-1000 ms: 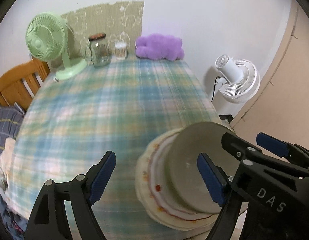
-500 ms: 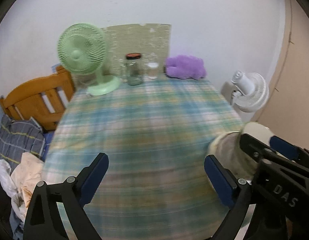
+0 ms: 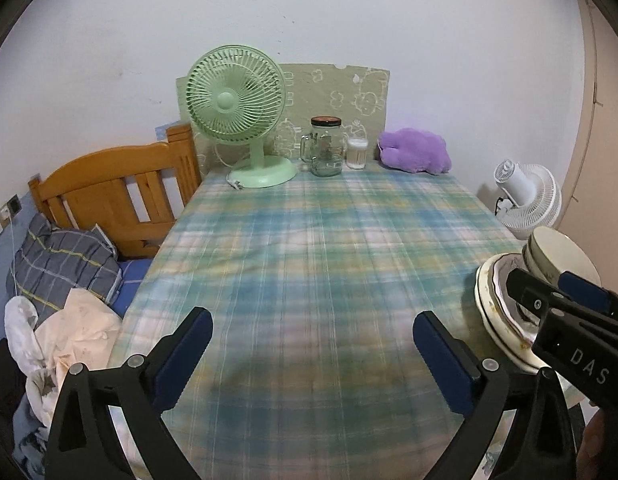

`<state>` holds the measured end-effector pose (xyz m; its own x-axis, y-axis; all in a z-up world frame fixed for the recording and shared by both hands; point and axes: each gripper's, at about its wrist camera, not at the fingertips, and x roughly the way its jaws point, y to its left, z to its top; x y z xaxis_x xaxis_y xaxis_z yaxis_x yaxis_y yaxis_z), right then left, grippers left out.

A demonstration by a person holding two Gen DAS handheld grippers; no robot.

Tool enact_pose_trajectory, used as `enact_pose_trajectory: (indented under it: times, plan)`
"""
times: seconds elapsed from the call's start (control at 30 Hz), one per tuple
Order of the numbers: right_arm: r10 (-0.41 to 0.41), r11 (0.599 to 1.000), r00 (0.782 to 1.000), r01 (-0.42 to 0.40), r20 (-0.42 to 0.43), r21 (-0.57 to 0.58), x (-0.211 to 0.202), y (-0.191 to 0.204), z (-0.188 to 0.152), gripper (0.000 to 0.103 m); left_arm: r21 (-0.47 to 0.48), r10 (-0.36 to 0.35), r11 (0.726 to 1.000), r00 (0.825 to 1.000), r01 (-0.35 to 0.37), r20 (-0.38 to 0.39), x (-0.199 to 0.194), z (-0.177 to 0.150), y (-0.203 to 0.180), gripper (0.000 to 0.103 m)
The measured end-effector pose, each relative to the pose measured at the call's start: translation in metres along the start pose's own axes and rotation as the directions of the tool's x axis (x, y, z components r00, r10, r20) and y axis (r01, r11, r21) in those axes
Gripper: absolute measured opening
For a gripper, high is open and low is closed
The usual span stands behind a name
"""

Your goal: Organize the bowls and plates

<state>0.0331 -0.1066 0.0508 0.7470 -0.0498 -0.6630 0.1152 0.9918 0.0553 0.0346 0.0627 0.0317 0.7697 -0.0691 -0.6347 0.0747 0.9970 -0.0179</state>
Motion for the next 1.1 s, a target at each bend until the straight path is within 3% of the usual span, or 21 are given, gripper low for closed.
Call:
enact_pose_trajectory:
  times: [0.2, 0.43, 1.1]
  plan:
    - [-0.014, 0.999, 1.000, 0.014, 0.023, -0.030, -0.012, 0.000, -0.032, 0.074, 0.017, 0.005, 1.000, 0.998, -0.006, 0.066, -0.019, -0.028, 0.002, 0.102]
    - [-0.032, 0.999, 0.997, 0.034, 0.067, -0.031, -0.029, -0.003, -0.049, 0.079, 0.008, -0.004, 1.000, 0.998, 0.003, 0.066, -0.028, -0.041, 0.004, 0.102]
    - [-0.026, 0.999, 0.994, 0.030, 0.101, -0.031, -0.042, 0.002, -0.058, 0.081, -0.008, 0.000, 1.000, 0.997, 0.001, 0.082, -0.039, -0.044, 0.008, 0.103]
